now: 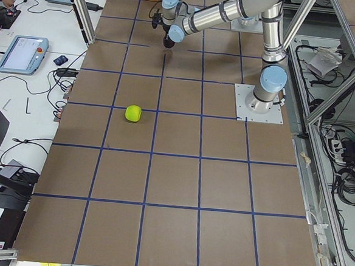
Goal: Put all apples into basket
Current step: 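Set the purple apple at center with the left gripper while the right withdraws, then grasp the purple apple with the right gripper while the left grasps the green apple, then drop the purple apple into the basket while the left carries the green apple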
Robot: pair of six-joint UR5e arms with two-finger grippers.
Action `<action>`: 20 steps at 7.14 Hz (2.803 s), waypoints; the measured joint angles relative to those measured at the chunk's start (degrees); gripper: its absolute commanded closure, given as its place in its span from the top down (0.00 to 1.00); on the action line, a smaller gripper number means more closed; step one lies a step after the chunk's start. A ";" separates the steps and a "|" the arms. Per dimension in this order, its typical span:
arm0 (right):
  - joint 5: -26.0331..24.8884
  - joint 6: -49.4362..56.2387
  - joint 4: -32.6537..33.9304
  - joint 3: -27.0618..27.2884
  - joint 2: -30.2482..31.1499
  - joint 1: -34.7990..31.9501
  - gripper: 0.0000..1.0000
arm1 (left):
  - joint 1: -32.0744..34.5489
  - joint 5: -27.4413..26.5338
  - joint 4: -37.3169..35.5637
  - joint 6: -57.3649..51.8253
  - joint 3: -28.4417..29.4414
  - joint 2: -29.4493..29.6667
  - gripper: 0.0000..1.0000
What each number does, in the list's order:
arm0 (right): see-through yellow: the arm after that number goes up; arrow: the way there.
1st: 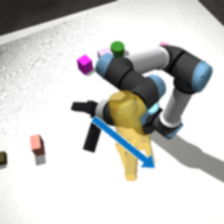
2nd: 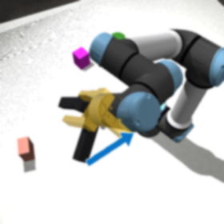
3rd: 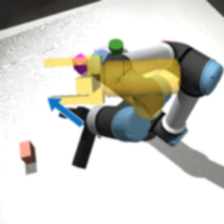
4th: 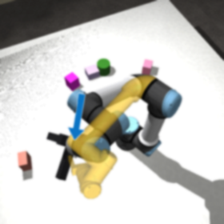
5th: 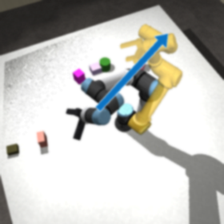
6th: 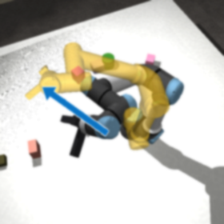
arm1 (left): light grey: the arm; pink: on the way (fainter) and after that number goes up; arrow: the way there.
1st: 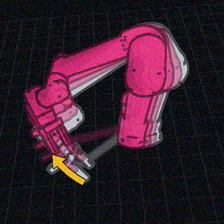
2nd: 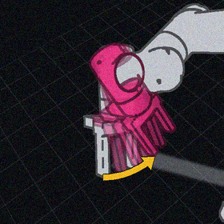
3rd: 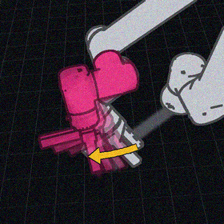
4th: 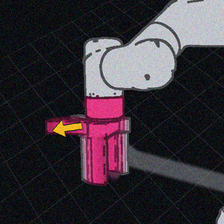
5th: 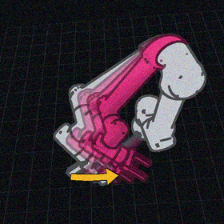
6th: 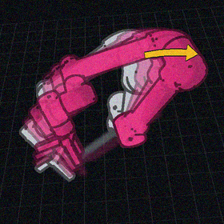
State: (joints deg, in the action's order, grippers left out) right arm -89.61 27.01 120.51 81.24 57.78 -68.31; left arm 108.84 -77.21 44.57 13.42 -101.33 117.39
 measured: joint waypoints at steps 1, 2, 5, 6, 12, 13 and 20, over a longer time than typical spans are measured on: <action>0.03 -1.86 -1.65 0.06 1.29 -1.71 1.00 | 0.14 -0.25 -0.62 -0.28 0.40 0.32 1.00; -0.02 -6.60 -4.17 0.22 2.69 -4.81 1.00 | -0.85 -0.21 0.44 -0.94 1.35 -0.25 1.00; -0.41 -31.96 -6.53 3.82 6.07 -19.43 1.00 | -7.96 -4.19 20.36 -4.19 7.93 -5.56 1.00; -0.48 -41.82 -5.14 5.77 6.59 -24.99 1.00 | -13.45 -6.08 25.82 -9.44 9.18 -7.01 1.00; -0.70 -62.15 2.69 12.74 6.75 -41.28 1.00 | -39.54 -16.49 23.40 -41.96 13.10 -2.29 1.00; -0.64 -60.96 5.94 15.06 6.47 -41.51 1.00 | -40.77 -16.52 20.49 -44.36 14.36 0.85 1.00; 0.78 -58.98 11.05 16.98 2.32 -41.56 0.48 | -40.97 -15.58 19.86 -43.92 18.13 9.36 0.31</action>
State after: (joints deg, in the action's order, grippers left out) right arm -88.82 -31.97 131.57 98.21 60.10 -109.88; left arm 67.87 -92.79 64.43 -30.50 -83.20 126.75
